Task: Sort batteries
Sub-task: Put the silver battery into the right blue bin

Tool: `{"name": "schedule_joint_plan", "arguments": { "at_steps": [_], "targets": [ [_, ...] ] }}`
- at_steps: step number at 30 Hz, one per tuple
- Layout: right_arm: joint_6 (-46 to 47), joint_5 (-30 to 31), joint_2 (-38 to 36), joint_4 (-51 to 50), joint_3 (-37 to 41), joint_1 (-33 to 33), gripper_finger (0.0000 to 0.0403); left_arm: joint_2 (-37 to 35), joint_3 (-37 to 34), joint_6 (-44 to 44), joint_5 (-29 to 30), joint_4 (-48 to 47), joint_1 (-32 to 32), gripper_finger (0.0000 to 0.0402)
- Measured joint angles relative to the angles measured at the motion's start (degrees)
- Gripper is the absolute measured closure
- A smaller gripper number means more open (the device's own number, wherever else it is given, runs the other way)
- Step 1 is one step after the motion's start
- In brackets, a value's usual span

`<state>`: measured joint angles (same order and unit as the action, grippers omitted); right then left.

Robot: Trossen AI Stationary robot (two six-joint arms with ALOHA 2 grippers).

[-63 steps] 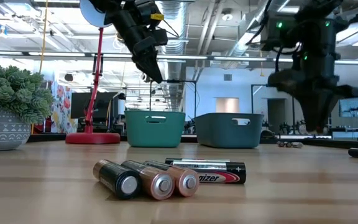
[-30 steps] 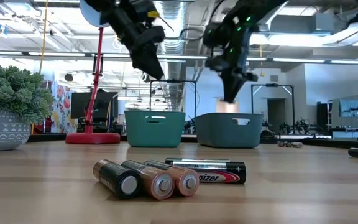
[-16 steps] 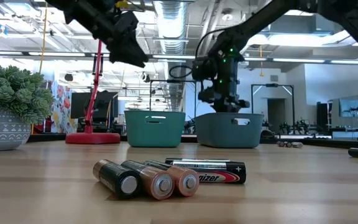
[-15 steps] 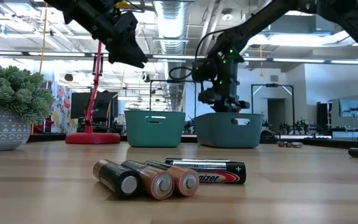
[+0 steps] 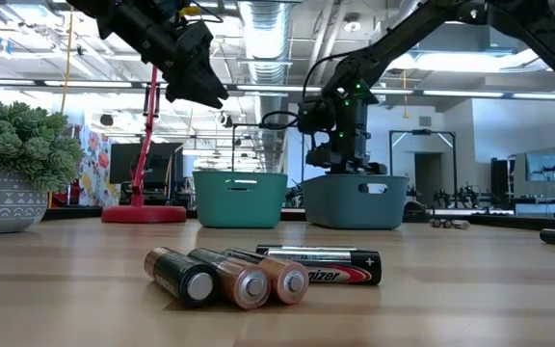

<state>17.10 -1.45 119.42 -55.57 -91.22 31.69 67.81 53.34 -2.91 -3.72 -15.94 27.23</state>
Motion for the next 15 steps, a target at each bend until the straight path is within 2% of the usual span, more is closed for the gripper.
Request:
{"name": "schedule_joint_plan", "arguments": {
  "at_steps": [6, 15],
  "targets": [
    [0.00, -0.02, 0.00, -0.09, 0.00, -0.19, 0.0343, 0.00, 0.00, -0.38, -0.01, 0.04, -0.99, 0.0223],
    [-0.02, -0.02, 0.00, -0.10, 0.00, -0.19, 0.0295, 0.00, 0.00, -1.45, -0.03, 0.04, -2.12, 0.0223]
  ]
}}
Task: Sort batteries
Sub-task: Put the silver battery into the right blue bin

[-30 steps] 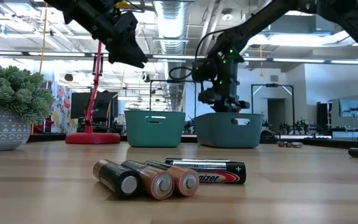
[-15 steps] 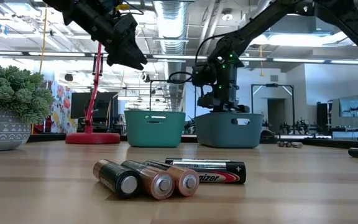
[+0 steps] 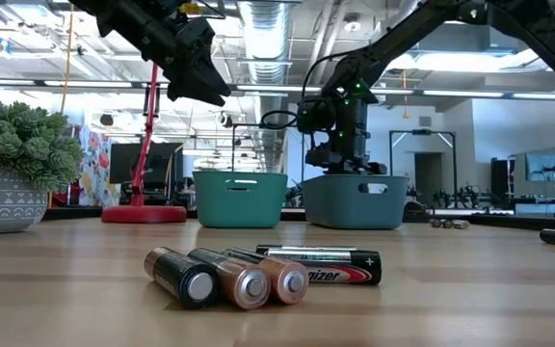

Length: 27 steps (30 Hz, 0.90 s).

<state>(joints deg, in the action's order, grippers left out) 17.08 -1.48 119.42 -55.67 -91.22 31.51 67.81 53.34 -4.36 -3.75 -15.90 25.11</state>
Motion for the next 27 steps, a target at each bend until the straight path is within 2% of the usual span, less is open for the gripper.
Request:
{"name": "schedule_joint_plan", "arguments": {
  "at_steps": [7, 12, 22, 27],
  "targets": [
    [-0.02, 0.02, -0.04, -0.01, 0.00, 0.04, 0.0277, 0.00, 0.00, 1.10, 0.01, -0.04, -0.03, 0.0223],
    [-0.04, 0.00, -2.29, -0.91, 0.00, 0.18, 0.0276, 0.00, 0.00, 5.79, 0.02, -0.09, -0.03, 0.0223],
    [-0.20, 1.82, -16.88, -1.14, 1.56, 0.31, 0.0275, 0.00, 0.00, 7.53, 0.02, -0.06, -0.03, 0.0223],
    [4.53, 4.20, -26.73, 1.13, 11.84, 2.52, 0.0282, 0.00, 0.00, 7.18, 0.04, -0.07, -0.03, 0.0223]
  ]
}}
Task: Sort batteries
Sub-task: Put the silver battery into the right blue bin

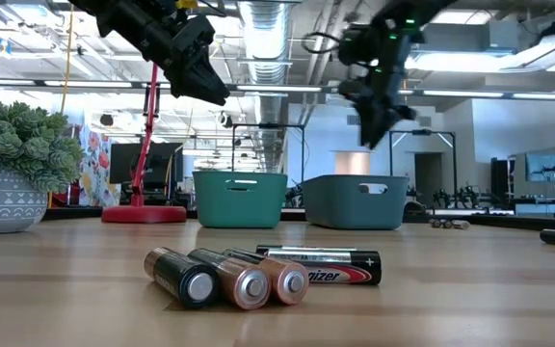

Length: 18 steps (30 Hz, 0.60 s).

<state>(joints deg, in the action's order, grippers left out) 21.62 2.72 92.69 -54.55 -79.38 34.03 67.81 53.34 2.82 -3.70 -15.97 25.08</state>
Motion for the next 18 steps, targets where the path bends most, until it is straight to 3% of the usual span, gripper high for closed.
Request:
{"name": "schedule_joint_plan", "arguments": {
  "at_steps": [8, 18],
  "targets": [
    [16.29, 0.44, -11.54, 3.16, 18.51, 5.74, 0.0286, 0.00, 0.00, -0.35, 0.02, 0.02, 0.00, 0.0223],
    [20.43, 0.42, -10.20, 4.20, 29.04, 12.08, 0.0286, 0.00, 0.00, 2.33, 0.52, 0.35, 0.00, 0.0223]
  ]
}}
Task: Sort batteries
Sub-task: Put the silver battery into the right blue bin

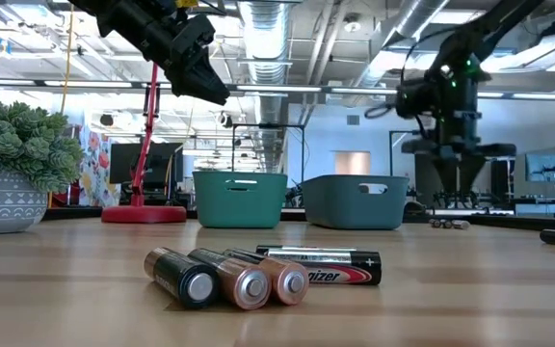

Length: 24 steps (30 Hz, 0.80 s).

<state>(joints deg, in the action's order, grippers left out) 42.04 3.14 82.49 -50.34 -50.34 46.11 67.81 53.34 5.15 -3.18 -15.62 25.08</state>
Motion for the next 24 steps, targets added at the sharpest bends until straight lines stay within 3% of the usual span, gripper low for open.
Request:
{"name": "schedule_joint_plan", "arguments": {
  "at_steps": [19, 24],
  "targets": [
    [-0.38, -1.63, 8.92, 10.17, 6.21, 2.08, 0.0287, 0.00, 0.02, 0.02, 0.12, 0.05, 0.02, 0.0223],
    [-1.57, -1.47, 10.06, 9.94, 6.09, 2.08, 0.0317, 0.00, 0.02, 0.04, 0.62, 0.07, 0.02, 0.0223]
  ]
}}
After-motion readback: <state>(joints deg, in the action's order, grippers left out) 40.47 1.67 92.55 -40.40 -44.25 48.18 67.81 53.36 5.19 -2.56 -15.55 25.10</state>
